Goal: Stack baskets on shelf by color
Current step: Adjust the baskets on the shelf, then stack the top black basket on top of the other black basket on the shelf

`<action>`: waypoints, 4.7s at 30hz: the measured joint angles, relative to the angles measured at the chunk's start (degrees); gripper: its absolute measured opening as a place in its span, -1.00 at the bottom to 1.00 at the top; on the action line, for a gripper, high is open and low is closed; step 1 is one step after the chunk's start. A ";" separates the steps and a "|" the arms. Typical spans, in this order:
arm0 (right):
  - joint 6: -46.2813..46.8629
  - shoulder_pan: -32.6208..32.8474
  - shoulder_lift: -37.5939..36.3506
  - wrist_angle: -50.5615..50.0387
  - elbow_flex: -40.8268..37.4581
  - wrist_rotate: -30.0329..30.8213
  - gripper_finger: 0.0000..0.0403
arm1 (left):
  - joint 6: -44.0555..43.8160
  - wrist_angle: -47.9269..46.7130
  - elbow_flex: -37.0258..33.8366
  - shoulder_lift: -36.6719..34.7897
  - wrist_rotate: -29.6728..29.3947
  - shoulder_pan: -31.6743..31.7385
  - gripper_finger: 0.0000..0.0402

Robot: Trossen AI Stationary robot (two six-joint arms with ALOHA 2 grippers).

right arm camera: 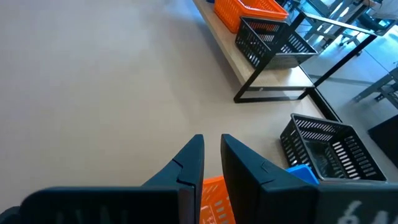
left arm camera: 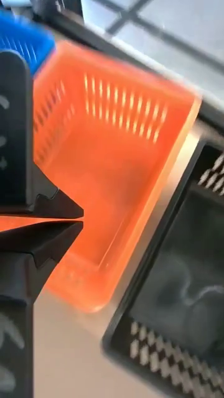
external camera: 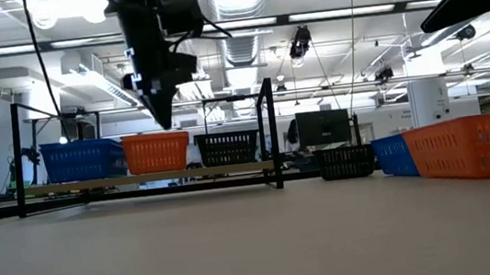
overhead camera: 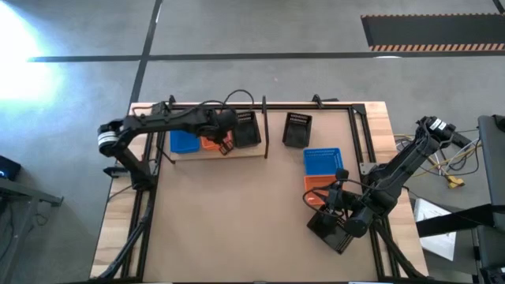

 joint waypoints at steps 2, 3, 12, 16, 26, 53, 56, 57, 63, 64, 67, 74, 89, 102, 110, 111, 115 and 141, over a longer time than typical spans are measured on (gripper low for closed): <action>0.00 0.00 0.00 0.00 0.00 0.00 -0.76 | 1.13 1.28 -1.57 0.23 2.48 -0.03 -0.99; 0.00 0.00 0.00 0.00 0.00 0.00 -0.76 | 1.68 1.83 -2.28 0.40 3.16 -0.04 -0.99; -0.02 0.00 0.00 0.09 0.00 0.00 -0.76 | 4.97 -0.03 -4.50 0.27 4.43 -0.09 -0.99; -0.03 0.00 0.00 0.14 0.00 0.00 -0.76 | 5.45 -1.23 -4.35 -0.42 4.50 -0.09 -0.99; -0.07 0.00 0.00 0.17 0.00 0.00 -0.76 | 4.45 -1.30 -4.33 -6.17 3.94 -1.02 -0.99; -0.22 0.00 0.00 0.44 0.00 0.01 -0.76 | 4.59 8.74 -21.30 -15.04 -4.19 12.98 -0.99; -0.08 0.00 0.00 0.46 0.00 0.01 -0.76 | 6.10 8.82 -20.81 -14.98 -4.13 12.94 -0.99; -0.09 0.00 0.02 0.46 0.00 0.02 -0.76 | 6.84 8.94 -20.61 -14.98 -4.13 12.94 -0.99; -0.07 0.00 0.00 0.46 0.00 0.02 -0.76 | 11.55 9.00 -20.22 -15.23 -3.91 12.92 -0.99; -0.07 0.00 0.00 0.46 0.00 0.01 -0.76 | 12.03 9.05 -20.23 -15.23 -3.91 12.92 -0.99; -0.07 0.00 0.00 0.46 0.00 0.02 -0.76 | 13.69 9.66 -20.47 -15.23 -3.64 12.93 -0.99; -0.09 0.00 0.00 0.46 0.00 0.02 -0.76 | 15.55 10.05 -20.37 -15.37 -2.08 12.92 -0.99; -0.07 0.00 0.00 0.44 0.00 0.00 -0.76 | 17.99 9.81 -20.37 -18.15 -5.27 11.52 -0.99; 1.08 -4.34 0.02 -0.01 -0.20 4.29 -0.79 | 9.64 11.95 -20.78 -29.78 -6.75 -1.84 -0.99; -18.73 -23.60 0.02 2.27 -0.35 -10.33 -0.92 | 5.29 36.97 -26.75 -24.53 -14.40 -25.86 -0.99; -23.09 -26.80 0.02 3.94 -0.35 -13.26 -0.92 | 5.36 41.92 -27.72 -23.06 -16.46 -28.55 -0.99; -38.67 -40.77 0.02 12.97 -0.35 -27.04 -0.88 | 5.83 59.42 -29.99 -15.58 -22.34 -37.39 -0.99; -57.72 -76.15 24.03 21.85 5.61 -59.00 -0.57 | -5.11 69.41 -27.26 4.05 -29.02 -42.82 -0.99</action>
